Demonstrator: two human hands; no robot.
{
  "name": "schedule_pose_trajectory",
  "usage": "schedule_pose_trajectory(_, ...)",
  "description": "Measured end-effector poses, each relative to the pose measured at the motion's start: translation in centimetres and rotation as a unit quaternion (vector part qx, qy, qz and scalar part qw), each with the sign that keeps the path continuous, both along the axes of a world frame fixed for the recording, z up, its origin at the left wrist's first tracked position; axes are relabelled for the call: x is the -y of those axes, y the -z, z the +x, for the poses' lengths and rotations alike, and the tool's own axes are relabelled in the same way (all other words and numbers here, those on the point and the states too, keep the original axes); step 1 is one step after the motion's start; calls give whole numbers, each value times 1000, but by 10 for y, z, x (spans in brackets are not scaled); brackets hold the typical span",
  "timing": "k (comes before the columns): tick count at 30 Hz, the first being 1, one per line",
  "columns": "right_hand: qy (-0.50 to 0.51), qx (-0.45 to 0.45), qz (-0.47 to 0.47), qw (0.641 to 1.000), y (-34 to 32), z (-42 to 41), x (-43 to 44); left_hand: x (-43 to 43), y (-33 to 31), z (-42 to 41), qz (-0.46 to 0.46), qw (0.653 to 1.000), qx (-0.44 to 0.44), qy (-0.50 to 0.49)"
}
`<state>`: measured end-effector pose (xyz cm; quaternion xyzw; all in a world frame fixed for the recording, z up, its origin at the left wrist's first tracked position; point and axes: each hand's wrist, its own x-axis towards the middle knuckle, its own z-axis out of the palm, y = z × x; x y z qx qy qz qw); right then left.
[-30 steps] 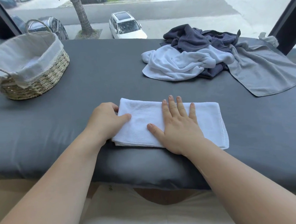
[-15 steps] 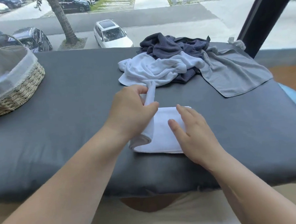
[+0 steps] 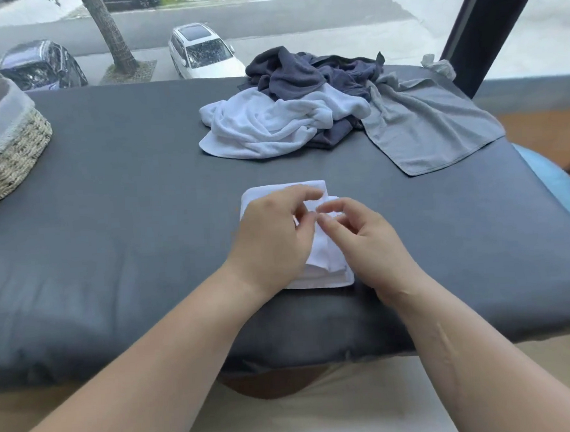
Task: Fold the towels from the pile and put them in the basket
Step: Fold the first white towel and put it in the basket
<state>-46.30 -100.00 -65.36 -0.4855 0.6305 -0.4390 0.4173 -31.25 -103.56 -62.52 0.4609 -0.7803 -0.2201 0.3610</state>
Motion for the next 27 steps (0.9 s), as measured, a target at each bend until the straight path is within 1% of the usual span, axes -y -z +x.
schedule_pose_trajectory(2,3,-21,-1,1000,3,2,0,1,2,15,-63,997,-5,-43)
schedule_pose_trajectory(4,19,-45,0,999,4,3,1,6,5,27,-98,992,37,-66)
schedule_pose_trajectory(5,28,-57,-1,998,4,3,1,9,8,32,-98,990,74,-71)
schedule_pose_trajectory(6,36,-69,-4,997,3,3,2,12,10,35,-82,987,119,-67)
schedule_pose_trajectory(9,56,-131,-6,990,-2,2,4,12,13,42,24,969,246,-20)
schedule_pose_trajectory(11,54,-171,8,984,-6,2,6,11,19,44,66,955,288,2)
schedule_pose_trajectory(14,40,-184,31,982,-7,3,11,5,27,38,84,948,306,3)
schedule_pose_trajectory(17,23,-180,44,983,-7,5,13,2,30,30,75,949,306,-5)
schedule_pose_trajectory(21,14,-145,31,989,-14,1,8,2,25,26,67,956,287,4)
schedule_pose_trajectory(23,25,-105,28,994,-16,-3,4,3,22,24,64,948,311,20)
schedule_pose_trajectory(27,31,-65,57,996,-17,-5,-2,3,15,14,76,929,361,35)
